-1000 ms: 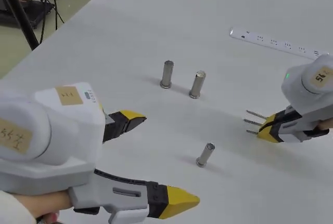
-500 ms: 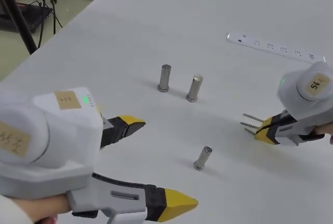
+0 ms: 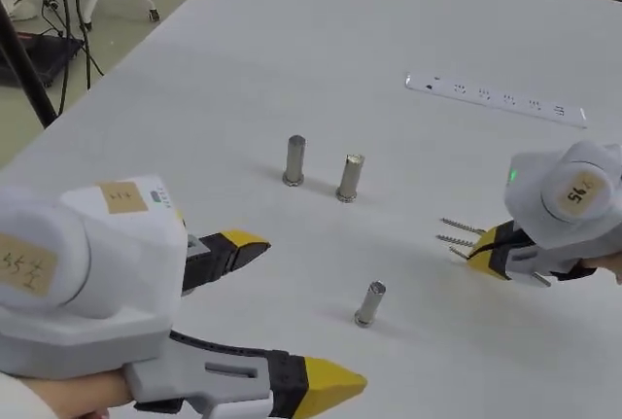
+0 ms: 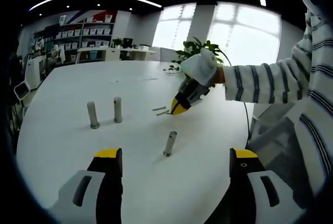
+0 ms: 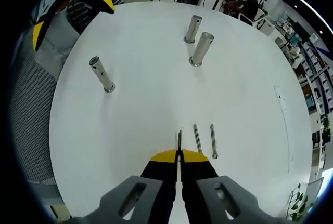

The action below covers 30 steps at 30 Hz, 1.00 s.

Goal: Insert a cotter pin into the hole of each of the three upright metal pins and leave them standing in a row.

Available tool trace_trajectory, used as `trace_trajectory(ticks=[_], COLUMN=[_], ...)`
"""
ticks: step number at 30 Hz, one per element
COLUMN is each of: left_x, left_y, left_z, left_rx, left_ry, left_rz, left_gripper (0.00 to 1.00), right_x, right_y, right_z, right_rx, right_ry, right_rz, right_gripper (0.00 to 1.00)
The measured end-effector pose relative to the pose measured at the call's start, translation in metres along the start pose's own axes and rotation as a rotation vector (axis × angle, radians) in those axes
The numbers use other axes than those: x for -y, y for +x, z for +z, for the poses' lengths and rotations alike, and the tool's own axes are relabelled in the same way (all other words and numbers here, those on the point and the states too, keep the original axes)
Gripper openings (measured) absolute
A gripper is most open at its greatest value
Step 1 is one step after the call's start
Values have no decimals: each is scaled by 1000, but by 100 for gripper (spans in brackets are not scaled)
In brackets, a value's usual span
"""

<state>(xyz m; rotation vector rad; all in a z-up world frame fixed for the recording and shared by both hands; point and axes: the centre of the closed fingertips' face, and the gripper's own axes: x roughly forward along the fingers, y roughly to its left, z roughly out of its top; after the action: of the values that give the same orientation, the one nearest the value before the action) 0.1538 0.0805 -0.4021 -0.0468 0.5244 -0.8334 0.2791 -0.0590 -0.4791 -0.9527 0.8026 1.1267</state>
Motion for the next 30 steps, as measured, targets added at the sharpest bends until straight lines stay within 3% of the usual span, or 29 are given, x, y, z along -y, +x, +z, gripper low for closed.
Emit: trace_trajectory(ticks=[4,14,22,30], left_x=[3,10,13,17], left_y=[4,16,26,38], left_z=[3,10,25,38], left_rx=[-3,-9,7,17], left_ry=[1,3,9,17], left_rz=[-18,-66,-108,-160], left_gripper=[82,79,75,71], right_x=[-3,-12,-20,-30], right_y=[-11,-44,-68,-86], right_z=[7,24,40,44], right_rx=[42,133,215,255], right_ry=[30,18,26,42], right_rz=[-20,-109,-182,-241], right_gripper=[0,0,0,0])
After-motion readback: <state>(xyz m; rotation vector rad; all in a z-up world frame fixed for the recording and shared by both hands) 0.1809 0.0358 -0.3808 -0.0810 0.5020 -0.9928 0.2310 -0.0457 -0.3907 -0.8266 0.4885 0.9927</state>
